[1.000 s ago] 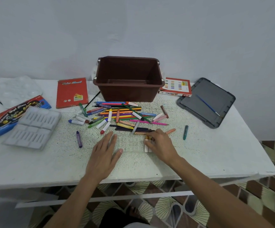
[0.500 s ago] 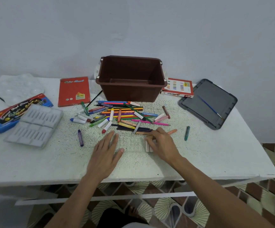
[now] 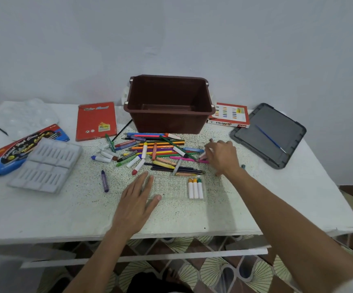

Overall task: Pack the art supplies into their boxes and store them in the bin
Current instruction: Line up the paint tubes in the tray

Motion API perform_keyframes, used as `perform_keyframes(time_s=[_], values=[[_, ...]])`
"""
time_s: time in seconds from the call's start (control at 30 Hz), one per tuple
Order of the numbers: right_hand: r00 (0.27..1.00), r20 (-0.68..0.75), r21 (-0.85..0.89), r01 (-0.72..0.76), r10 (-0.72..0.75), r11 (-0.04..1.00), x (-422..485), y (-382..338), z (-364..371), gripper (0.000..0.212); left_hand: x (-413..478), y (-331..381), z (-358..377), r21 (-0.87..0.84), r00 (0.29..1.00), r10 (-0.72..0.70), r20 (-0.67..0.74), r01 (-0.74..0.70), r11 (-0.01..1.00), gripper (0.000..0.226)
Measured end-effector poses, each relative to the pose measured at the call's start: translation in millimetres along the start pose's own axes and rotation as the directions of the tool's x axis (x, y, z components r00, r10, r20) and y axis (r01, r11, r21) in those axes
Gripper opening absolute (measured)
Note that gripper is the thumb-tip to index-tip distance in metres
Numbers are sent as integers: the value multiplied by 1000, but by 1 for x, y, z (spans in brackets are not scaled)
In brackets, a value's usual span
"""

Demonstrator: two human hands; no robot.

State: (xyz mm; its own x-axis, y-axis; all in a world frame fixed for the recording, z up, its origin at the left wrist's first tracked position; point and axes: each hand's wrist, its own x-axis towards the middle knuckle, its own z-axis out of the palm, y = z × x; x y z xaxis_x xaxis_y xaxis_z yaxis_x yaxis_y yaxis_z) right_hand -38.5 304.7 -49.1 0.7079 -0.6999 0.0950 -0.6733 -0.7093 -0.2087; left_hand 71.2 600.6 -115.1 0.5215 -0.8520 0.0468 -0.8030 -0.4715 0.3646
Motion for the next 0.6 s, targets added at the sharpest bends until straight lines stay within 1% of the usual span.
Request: perform_keyframes(time_s=[0.1, 0.17, 0.23, 0.33, 0.4, 0.5, 0.6], values=[[996, 87, -27, -22, 24, 999, 8, -1, 0, 33, -1, -1, 1, -5, 1000, -1, -6, 1, 1000, 75], [993, 97, -45, -57, 61, 997, 11, -5, -3, 32, -1, -1, 1, -7, 1000, -3, -8, 3, 1000, 74], [988, 115, -22, -98, 100, 995, 14, -8, -3, 29, -1, 0, 0, -5, 1000, -4, -11, 4, 1000, 74], [973, 143, 124, -198, 180, 972, 21, -9, 0, 16, -1, 1, -1, 3, 1000, -3, -16, 3, 1000, 74], [962, 155, 249, -258, 224, 933, 22, -9, -1, 6, -1, 1, -1, 5, 1000, -2, -18, 2, 1000, 74], [962, 150, 403, -270, 228, 874, 20, -9, -1, 4, -1, 1, 0, 1, 1000, -5, -18, 5, 1000, 74], [963, 121, 599, -265, 242, 755, 14, -12, -8, 10, -1, 1, 0, 0, 1000, 1, -19, -1, 1000, 74]])
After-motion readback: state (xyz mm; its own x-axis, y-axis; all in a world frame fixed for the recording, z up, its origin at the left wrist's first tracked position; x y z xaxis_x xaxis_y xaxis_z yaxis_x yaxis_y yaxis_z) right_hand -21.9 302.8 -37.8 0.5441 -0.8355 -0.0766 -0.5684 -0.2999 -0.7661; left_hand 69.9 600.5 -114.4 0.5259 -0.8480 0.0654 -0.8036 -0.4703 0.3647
